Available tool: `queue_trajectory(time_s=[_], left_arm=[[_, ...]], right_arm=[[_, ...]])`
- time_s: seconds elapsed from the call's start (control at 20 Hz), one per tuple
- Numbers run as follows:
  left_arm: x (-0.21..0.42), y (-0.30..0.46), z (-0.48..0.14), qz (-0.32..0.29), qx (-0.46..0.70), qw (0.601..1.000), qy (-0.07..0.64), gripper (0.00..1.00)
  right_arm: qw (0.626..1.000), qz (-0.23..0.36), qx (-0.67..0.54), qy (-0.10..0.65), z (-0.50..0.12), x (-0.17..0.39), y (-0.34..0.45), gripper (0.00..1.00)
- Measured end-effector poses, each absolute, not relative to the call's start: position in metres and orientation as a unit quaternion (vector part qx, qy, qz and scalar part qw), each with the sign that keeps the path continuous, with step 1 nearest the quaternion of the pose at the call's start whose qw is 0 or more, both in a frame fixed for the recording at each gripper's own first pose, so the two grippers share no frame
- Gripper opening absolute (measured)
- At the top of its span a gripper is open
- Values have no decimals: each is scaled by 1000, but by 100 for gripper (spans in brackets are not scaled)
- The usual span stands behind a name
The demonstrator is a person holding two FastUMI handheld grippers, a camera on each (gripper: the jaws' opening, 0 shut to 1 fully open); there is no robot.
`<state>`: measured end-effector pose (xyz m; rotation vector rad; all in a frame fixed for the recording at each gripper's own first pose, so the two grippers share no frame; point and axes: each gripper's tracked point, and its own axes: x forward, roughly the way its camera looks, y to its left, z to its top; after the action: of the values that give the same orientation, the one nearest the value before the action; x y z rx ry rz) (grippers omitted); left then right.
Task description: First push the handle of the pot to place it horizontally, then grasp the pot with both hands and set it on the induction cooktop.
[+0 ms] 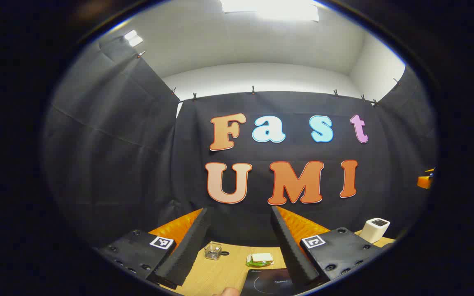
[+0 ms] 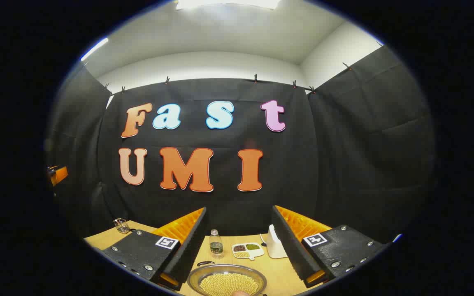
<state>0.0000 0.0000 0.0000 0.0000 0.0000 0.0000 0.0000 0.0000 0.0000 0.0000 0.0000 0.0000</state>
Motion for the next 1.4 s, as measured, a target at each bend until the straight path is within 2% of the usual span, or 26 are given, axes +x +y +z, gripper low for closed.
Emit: queue_trajectory(time_s=[1.15, 1.4], left_arm=[[3, -3, -6, -16, -9, 1000, 11, 98], [1, -5, -6, -18, -14, 1000, 12, 98]], right_arm=[[999, 11, 10, 32, -16, 16, 3, 94], [999, 23, 16, 34, -20, 13, 4, 89]])
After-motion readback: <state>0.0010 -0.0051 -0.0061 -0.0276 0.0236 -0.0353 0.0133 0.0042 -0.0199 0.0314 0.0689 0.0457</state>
